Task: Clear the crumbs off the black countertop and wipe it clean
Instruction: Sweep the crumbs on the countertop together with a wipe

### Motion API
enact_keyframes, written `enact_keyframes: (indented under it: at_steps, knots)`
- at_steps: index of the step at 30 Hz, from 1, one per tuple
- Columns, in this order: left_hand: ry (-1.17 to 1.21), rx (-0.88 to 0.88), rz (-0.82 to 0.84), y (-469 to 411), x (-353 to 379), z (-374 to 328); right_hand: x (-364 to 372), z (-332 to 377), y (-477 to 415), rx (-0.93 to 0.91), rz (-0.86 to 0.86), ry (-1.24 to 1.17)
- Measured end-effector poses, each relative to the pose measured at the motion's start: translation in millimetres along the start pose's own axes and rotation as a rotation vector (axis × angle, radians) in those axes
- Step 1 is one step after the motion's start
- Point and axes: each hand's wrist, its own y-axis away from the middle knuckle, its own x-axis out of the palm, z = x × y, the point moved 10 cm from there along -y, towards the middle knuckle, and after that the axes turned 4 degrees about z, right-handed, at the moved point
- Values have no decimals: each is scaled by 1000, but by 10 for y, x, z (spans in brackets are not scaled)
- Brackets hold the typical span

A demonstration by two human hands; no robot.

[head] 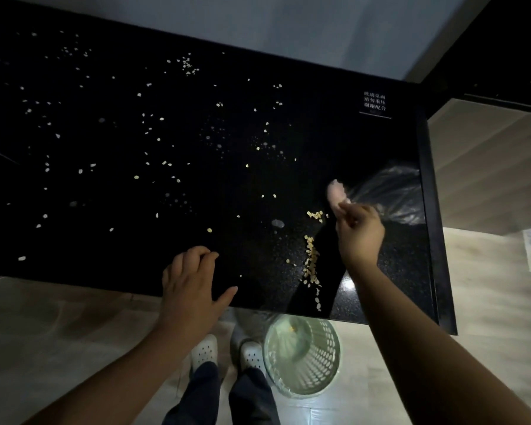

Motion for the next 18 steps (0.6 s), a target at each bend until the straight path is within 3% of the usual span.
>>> enact_keyframes:
  at_steps: [4,7,13,18]
  knots:
    - [-1,17,29,-2,-27,0,337,284,296,-167,128,-43]
    - [33,37,69,-17,-53,16,387,368,436,-192,195,-84]
    - [217,89,105,-107,-230,42,-108,443,382,-158,41,-104]
    - [259,145,66,-286,-489,9,-272,551,286,-134,12,-73]
